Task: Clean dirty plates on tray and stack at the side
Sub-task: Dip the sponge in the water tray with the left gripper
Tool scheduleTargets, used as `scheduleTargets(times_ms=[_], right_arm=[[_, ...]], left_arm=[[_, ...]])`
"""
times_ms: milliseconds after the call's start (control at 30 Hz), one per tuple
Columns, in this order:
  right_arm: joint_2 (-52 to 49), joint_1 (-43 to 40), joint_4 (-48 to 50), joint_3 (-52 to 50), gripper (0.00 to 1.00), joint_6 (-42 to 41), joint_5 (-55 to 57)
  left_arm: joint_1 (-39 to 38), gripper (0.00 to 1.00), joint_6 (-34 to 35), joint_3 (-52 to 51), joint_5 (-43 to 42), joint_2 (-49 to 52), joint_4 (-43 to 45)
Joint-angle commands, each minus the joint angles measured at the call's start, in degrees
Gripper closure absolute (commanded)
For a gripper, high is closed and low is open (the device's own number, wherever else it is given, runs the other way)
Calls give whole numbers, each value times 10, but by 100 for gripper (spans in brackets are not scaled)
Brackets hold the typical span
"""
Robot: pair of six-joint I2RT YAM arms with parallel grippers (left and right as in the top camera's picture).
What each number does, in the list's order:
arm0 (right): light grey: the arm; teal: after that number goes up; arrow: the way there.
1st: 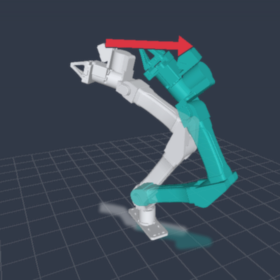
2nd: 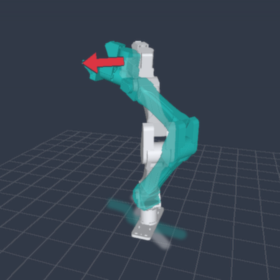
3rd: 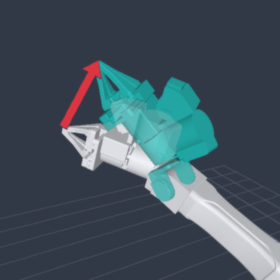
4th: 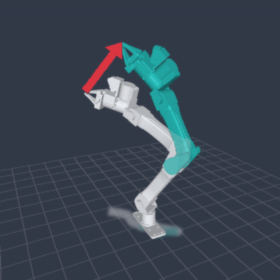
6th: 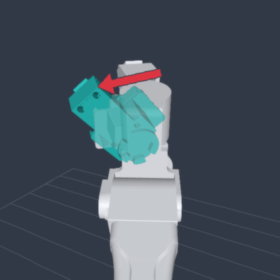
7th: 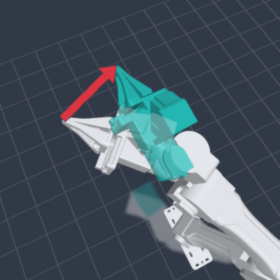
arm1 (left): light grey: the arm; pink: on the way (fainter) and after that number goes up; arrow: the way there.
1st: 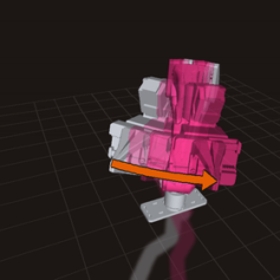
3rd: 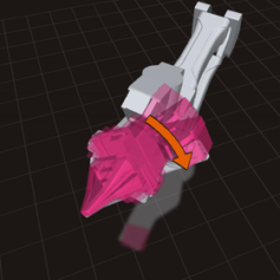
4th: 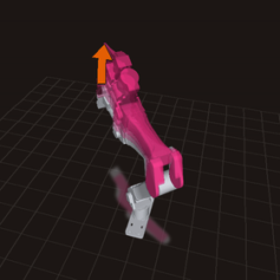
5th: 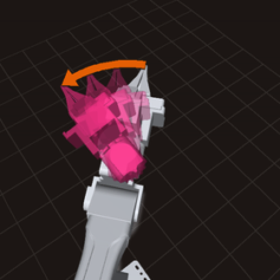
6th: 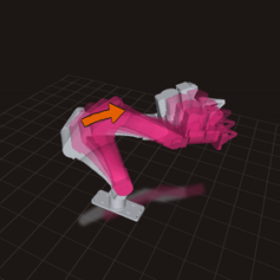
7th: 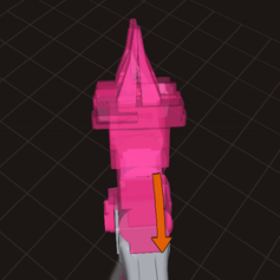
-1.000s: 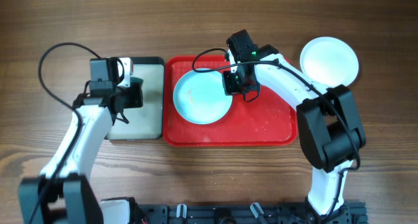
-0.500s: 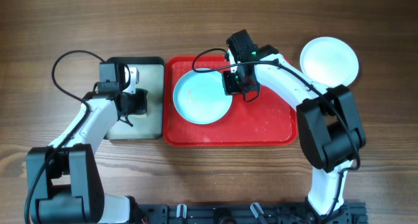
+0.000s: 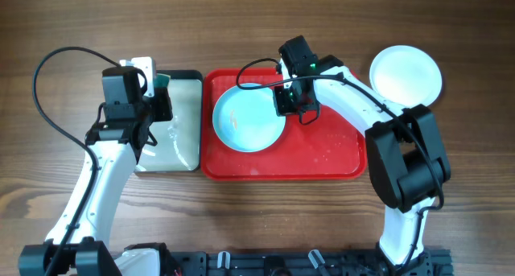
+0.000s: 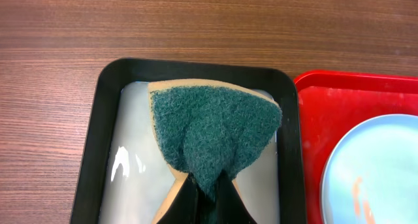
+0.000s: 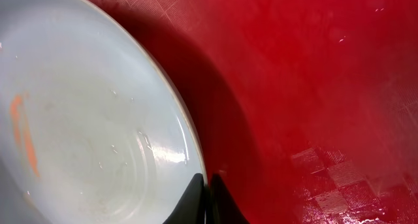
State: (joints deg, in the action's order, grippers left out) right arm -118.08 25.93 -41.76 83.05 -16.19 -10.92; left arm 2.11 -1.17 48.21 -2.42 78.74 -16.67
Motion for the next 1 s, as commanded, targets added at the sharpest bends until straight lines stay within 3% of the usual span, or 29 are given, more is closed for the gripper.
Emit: scheduleTargets(times_ms=[0, 133, 200, 300, 433, 500, 767, 967], right_arm=[[-9, -1, 5, 11, 96, 6, -5], [-9, -1, 6, 11, 96, 3, -9], [-9, -1, 5, 11, 96, -29, -10], [-8, -1, 5, 11, 96, -35, -10], [-9, -1, 5, 11, 96, -35, -10], [-9, -1, 5, 11, 96, -35, -10], [-9, -1, 6, 11, 96, -35, -12], [-9, -1, 6, 11, 96, -35, -12]], left_arm=[[3, 96, 19, 11, 5, -7, 2], [3, 96, 56, 11, -1, -7, -8], [3, 96, 112, 11, 31, -7, -8], [3, 96, 121, 28, 31, -7, -42], [9, 96, 119, 164, 37, 19, -211], [12, 96, 118, 197, 51, 34, -252], [7, 96, 106, 202, 40, 92, -269], [-60, 96, 107, 201, 64, 92, -252]])
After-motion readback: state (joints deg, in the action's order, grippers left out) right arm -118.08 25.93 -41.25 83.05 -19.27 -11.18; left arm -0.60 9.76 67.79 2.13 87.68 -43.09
